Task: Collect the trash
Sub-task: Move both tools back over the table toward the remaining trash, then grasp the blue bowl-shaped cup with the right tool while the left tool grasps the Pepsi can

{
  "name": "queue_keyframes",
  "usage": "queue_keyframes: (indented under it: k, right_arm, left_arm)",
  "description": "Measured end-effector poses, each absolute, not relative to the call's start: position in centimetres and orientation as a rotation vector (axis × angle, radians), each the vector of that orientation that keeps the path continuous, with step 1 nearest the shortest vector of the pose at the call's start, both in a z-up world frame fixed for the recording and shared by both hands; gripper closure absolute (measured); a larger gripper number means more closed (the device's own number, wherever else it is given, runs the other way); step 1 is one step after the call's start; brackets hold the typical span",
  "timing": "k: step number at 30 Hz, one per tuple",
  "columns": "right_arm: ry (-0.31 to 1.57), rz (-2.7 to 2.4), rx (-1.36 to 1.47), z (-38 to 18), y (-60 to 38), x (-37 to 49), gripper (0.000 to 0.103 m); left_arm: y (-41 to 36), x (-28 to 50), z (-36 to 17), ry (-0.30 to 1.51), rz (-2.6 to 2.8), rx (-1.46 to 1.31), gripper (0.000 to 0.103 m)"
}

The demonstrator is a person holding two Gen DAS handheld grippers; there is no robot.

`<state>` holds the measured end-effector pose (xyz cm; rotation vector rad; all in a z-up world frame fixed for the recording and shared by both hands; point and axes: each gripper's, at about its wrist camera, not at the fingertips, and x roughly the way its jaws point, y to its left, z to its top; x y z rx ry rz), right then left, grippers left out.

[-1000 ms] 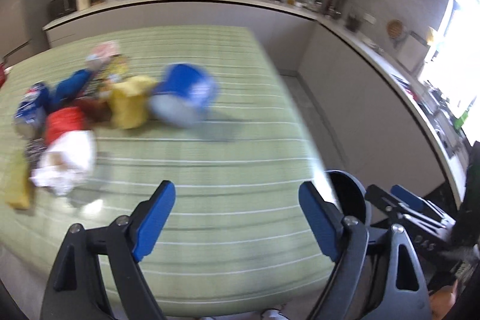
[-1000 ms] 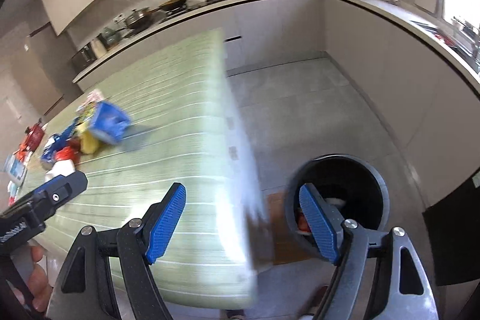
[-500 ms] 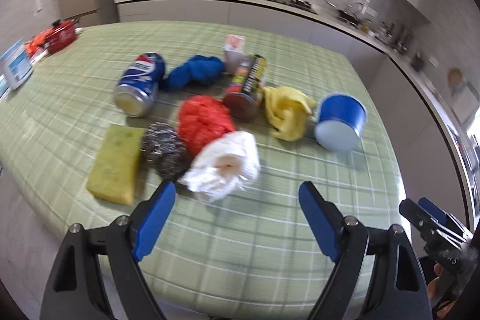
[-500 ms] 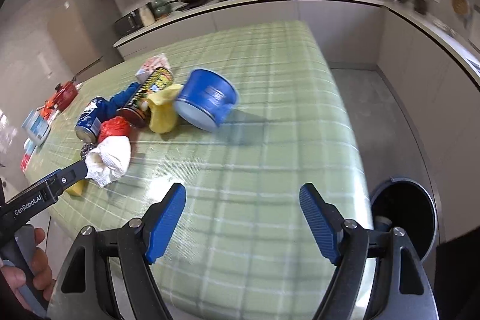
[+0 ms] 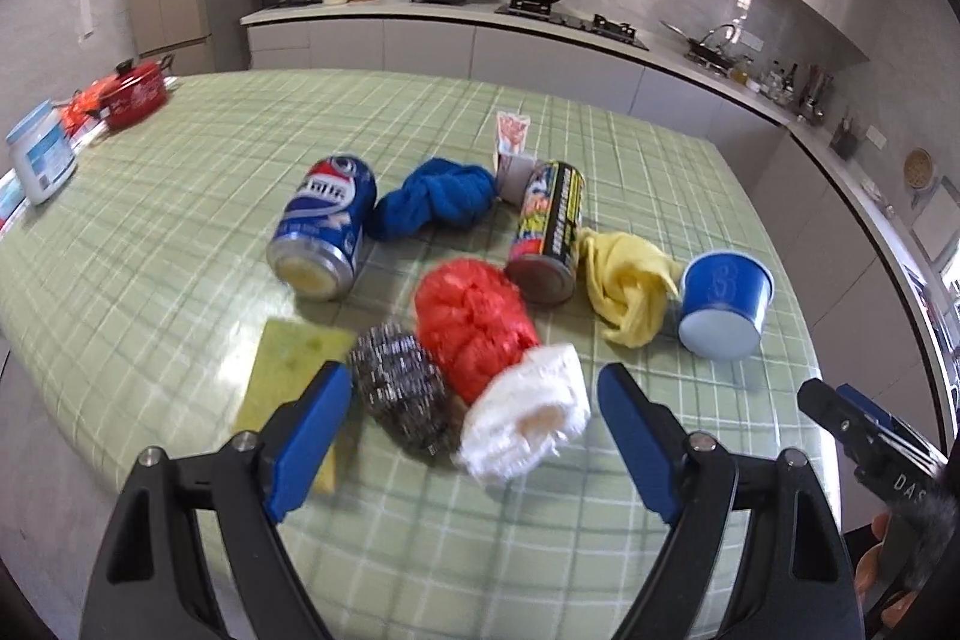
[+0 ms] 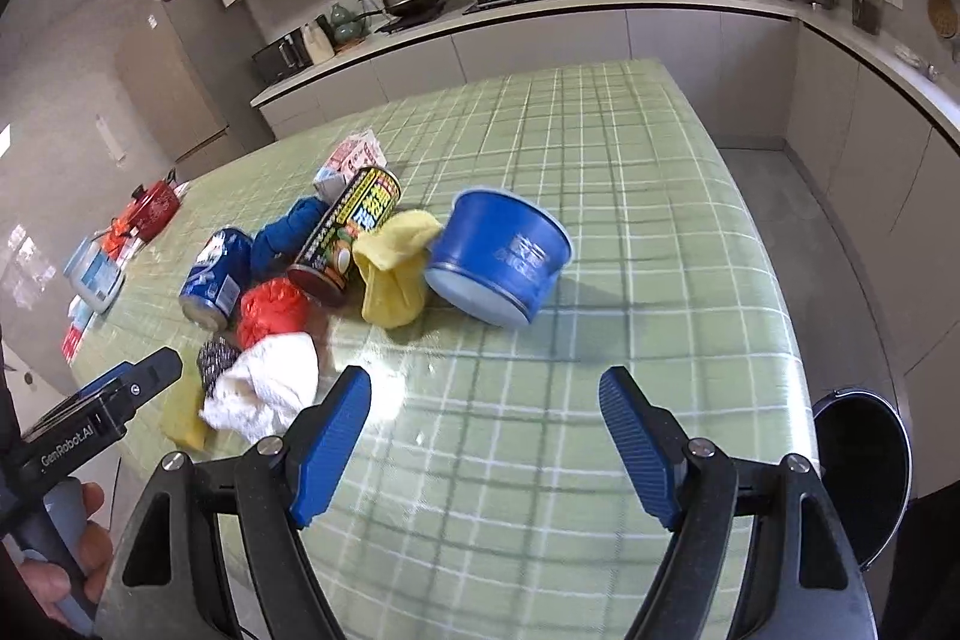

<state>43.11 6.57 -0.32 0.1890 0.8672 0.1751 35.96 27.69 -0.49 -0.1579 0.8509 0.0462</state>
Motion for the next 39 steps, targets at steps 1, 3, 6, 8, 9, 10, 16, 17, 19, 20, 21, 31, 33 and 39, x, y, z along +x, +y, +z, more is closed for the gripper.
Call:
queue_keyframes:
  k: [1,3,6,8,9,10,16,17,19,20,21,31,33,39]
  right_arm:
    - [0.862,0.164,0.191,-0.3,6.9,43.3,0.022]
    - [0.859,0.124,0.198,-0.3,7.7,43.9,0.020]
    - [0.871,0.053,0.230,-0.8,8.6,45.3,0.020]
    - [0.877,0.010,0.261,-1.1,9.1,46.2,0.020]
    - [0.880,-0.020,0.272,-1.4,9.3,46.8,0.020]
    - [0.882,-0.043,0.281,-1.5,9.5,47.2,0.020]
    - [0.902,-0.137,0.300,-2.2,9.9,49.3,0.020]
    - [0.906,-0.145,0.299,-2.4,9.8,49.6,0.020]
    - [0.919,-0.144,0.299,-2.8,9.7,50.4,0.020]
    - [0.926,-0.139,0.296,-3.0,9.7,50.9,0.020]
    - [0.930,-0.138,0.292,-3.2,9.7,51.2,0.020]
    - [0.995,-0.148,0.313,-5.7,9.2,54.6,0.020]
    - [1.004,-0.139,0.321,-6.0,9.2,55.0,0.020]
    - [0.993,-0.142,0.323,-6.3,9.5,55.8,0.020]
  left_arm:
    - [28.2,36.5,-0.5,0.848,0.030,-0.149,0.017]
    - [29.0,37.7,-0.5,0.847,-0.004,-0.133,0.017]
    - [30.5,39.5,-0.5,0.850,-0.052,-0.113,0.017]
    - [31.5,40.8,-0.6,0.852,-0.083,-0.106,0.017]
    - [31.9,41.3,-0.7,0.854,-0.091,-0.104,0.017]
    - [32.3,41.8,-0.8,0.856,-0.100,-0.101,0.017]
    - [34.2,44.4,-1.6,0.876,-0.101,-0.103,0.017]
    - [34.4,44.7,-1.7,0.873,-0.091,-0.101,0.017]
    - [34.8,45.1,-1.8,0.870,-0.072,-0.107,0.017]
    - [35.0,45.3,-1.9,0.871,-0.065,-0.108,0.017]
    - [35.2,45.5,-1.9,0.875,-0.055,-0.109,0.017]
    - [36.7,47.3,-2.7,0.890,-0.009,-0.113,0.017]
    - [37.0,47.7,-2.9,0.897,-0.007,-0.116,0.017]
    - [37.7,48.8,-3.5,0.912,0.002,-0.124,0.017]
